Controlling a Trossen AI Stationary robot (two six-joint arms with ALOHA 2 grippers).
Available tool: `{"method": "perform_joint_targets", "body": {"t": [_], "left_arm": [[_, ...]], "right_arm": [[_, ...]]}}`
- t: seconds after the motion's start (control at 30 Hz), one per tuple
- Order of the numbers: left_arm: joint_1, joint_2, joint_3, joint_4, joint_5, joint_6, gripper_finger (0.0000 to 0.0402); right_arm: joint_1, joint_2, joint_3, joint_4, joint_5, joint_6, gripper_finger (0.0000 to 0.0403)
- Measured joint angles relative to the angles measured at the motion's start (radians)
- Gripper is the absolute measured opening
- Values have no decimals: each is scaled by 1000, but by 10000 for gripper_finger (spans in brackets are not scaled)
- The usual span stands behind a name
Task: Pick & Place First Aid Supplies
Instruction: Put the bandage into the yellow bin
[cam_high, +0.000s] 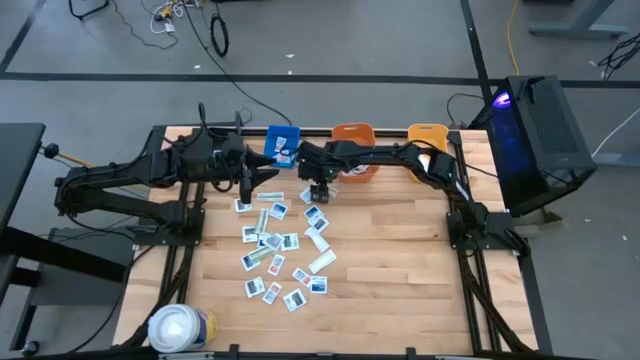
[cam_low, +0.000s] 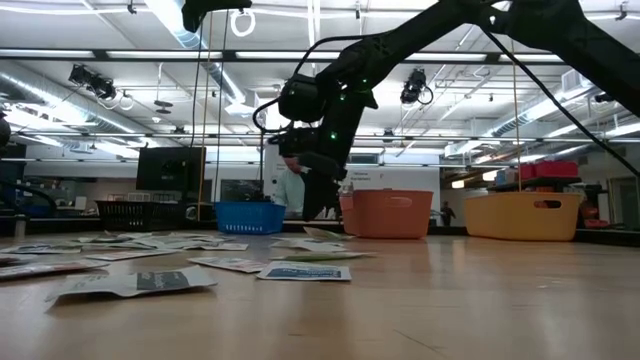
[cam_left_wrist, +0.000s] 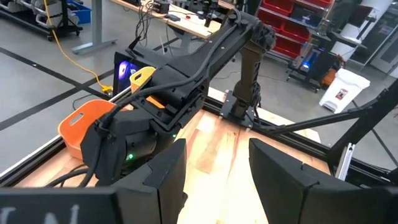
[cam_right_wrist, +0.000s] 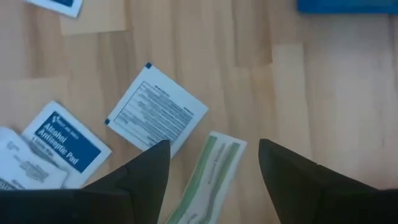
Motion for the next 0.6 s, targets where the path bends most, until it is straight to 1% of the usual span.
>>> {"method": "perform_joint_targets", "body": {"t": [0.1,0.2,0.6], "left_arm": [[0,0,0,0,0,0,179],[0,0,0,0,0,0,179],[0,0,0,0,0,0,179]], "right_arm": [[0,0,0,7,4,26,247],[3,0,0,10,35,28,247],[23,7,0,20,66,45,247]]}}
